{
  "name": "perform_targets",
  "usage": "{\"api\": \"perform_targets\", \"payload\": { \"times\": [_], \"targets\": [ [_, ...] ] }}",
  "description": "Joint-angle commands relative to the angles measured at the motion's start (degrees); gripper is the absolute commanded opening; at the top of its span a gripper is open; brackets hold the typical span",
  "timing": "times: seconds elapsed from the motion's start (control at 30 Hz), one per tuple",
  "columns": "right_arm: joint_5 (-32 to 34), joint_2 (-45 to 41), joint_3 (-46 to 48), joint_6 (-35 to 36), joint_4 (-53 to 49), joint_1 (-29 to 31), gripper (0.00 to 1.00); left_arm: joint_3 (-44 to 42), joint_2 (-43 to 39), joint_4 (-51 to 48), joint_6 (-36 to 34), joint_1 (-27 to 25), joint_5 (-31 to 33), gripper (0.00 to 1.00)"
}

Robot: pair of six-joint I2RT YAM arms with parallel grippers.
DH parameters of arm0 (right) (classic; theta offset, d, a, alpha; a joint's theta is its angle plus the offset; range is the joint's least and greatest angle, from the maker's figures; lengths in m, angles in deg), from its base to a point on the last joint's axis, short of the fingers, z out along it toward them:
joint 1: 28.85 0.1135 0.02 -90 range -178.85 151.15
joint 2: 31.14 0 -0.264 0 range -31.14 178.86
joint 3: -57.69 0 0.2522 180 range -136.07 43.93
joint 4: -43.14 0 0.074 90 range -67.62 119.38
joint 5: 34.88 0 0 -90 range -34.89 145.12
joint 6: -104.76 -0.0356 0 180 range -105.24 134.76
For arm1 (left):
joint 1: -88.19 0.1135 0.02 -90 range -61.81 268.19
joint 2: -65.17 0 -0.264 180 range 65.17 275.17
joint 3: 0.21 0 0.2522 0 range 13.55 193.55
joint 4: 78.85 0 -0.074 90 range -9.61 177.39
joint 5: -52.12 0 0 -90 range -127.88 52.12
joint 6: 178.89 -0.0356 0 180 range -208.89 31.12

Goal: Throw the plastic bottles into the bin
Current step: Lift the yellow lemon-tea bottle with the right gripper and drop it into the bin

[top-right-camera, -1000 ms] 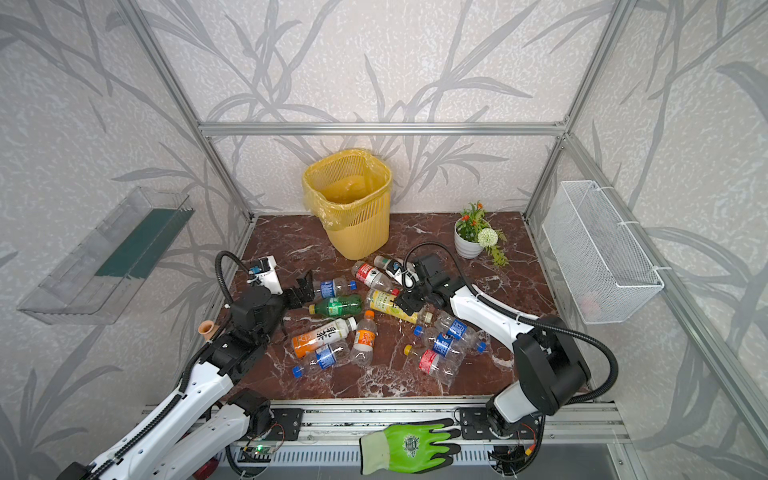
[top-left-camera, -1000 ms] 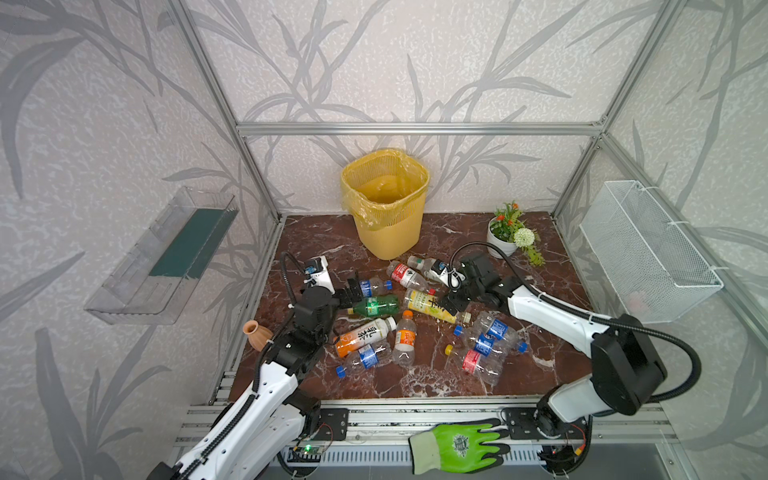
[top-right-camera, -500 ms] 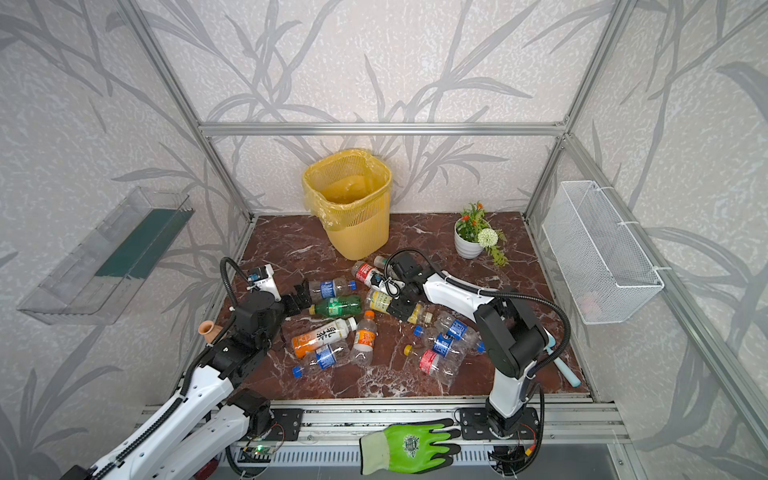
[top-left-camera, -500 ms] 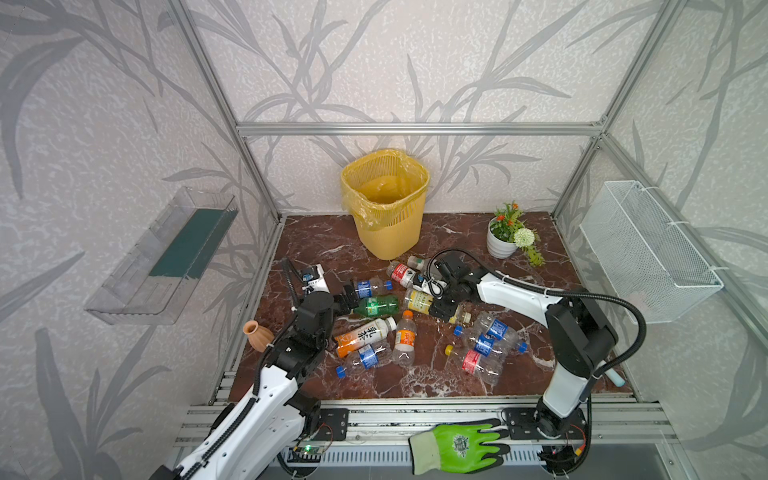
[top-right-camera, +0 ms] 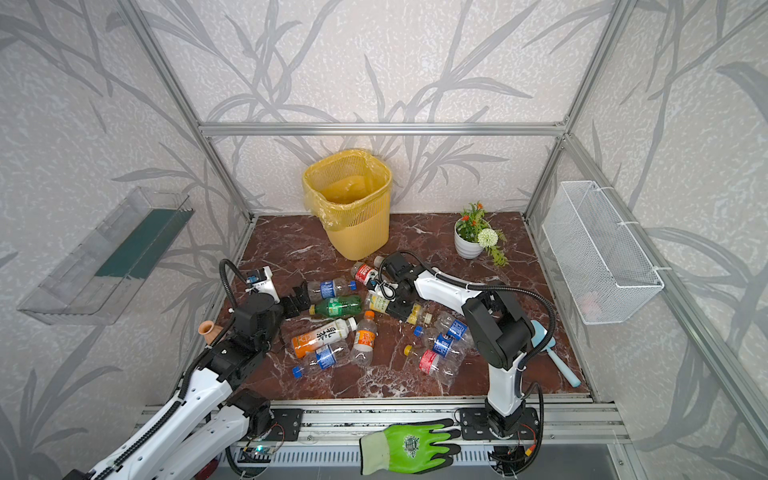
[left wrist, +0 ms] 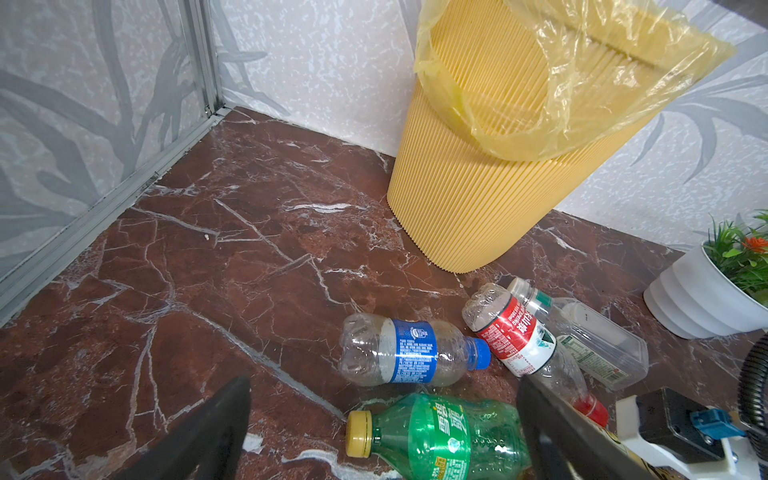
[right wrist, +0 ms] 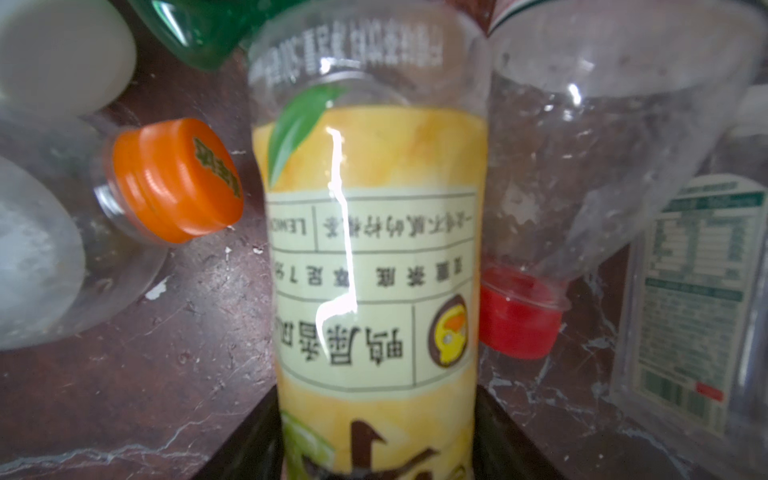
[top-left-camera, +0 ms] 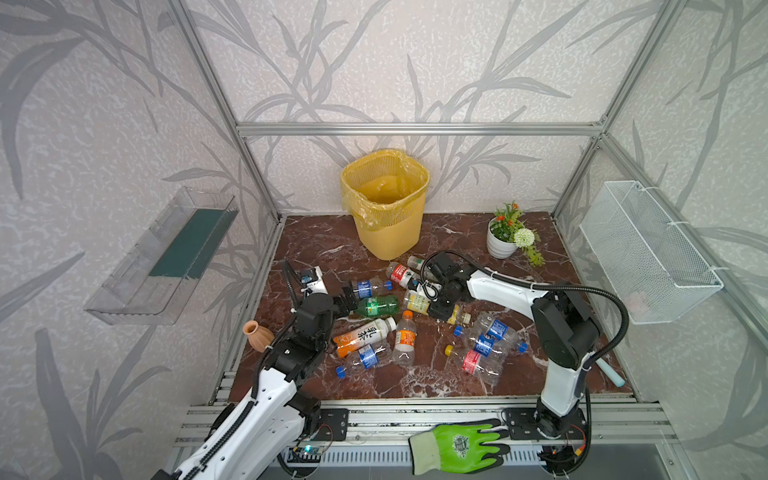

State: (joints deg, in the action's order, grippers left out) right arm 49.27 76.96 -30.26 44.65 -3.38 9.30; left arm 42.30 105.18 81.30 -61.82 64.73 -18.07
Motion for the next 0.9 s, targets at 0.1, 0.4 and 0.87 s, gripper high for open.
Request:
{"api": "perform_targets", "payload": {
  "times": [0.1,0.4,0.87],
  "targets": [
    [-0.61,0.25,-2.01,0.08,-2.02,0.27,0.53,-0.06,-2.43,-1.86,0.90,0.51,2.22,0.99],
    [-2.71,-7.97,-1.41,-1.64,-0.15,0.17,0.50,-0.36,-2.55,-2.47,1.98,0.50,2.11,0.99],
    [2.89,-46.35,22.99,-12.88,47.85,-1.76,0.51,0.16,-1.90,-3.58,3.59,0.79,6.15,0.99]
  ]
}}
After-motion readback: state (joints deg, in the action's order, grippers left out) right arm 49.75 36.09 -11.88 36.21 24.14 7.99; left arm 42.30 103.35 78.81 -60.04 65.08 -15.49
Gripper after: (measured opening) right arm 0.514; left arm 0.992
